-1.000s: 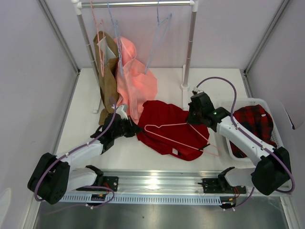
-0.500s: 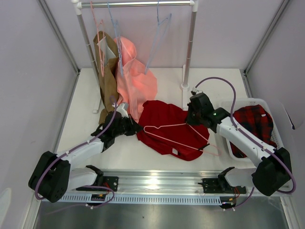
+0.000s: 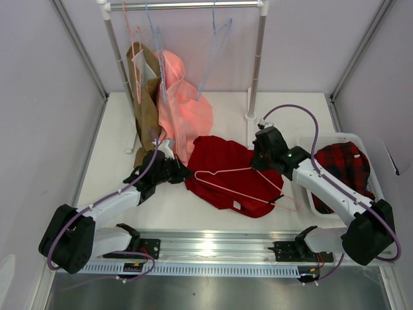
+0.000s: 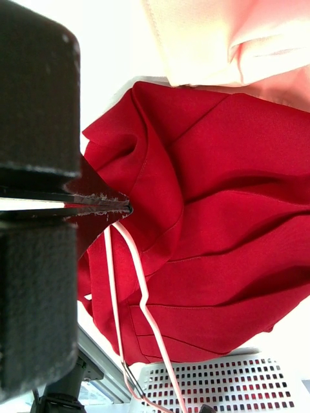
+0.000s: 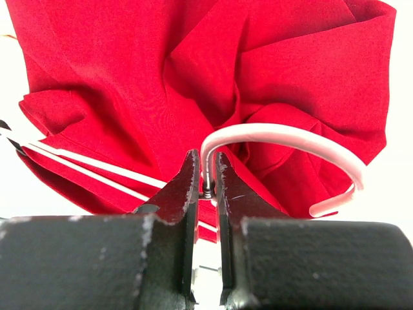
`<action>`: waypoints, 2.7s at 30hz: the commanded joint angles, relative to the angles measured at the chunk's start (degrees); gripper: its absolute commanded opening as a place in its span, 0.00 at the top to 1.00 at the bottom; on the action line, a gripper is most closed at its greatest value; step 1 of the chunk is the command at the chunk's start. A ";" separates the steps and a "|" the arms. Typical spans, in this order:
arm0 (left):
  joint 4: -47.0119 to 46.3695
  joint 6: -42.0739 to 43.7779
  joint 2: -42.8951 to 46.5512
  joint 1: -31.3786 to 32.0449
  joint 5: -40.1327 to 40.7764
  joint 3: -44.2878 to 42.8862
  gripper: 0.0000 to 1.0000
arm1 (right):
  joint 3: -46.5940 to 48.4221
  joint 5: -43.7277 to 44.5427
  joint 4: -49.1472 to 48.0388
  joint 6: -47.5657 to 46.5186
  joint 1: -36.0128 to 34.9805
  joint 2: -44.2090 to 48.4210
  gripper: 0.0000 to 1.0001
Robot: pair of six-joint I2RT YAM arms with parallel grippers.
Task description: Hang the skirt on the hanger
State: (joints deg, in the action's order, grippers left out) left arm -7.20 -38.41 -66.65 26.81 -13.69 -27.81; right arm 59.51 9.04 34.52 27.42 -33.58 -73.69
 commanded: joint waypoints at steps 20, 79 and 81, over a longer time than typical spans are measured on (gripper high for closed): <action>-12.74 1.85 10.66 -0.70 -0.28 8.38 1.00 | -2.99 -14.83 -2.88 0.00 0.53 1.09 1.00; 22.94 1.76 15.95 37.17 35.22 -1.19 0.53 | 1.23 -4.38 -0.51 2.38 1.50 -2.25 1.00; 22.59 2.11 14.28 38.58 35.84 -2.42 0.53 | 1.40 -4.20 -0.42 2.38 1.42 -2.51 1.00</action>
State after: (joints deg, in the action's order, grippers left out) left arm 14.81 -37.01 -50.76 63.64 17.41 -26.65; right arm 57.93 2.59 34.17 28.99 -32.01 -75.77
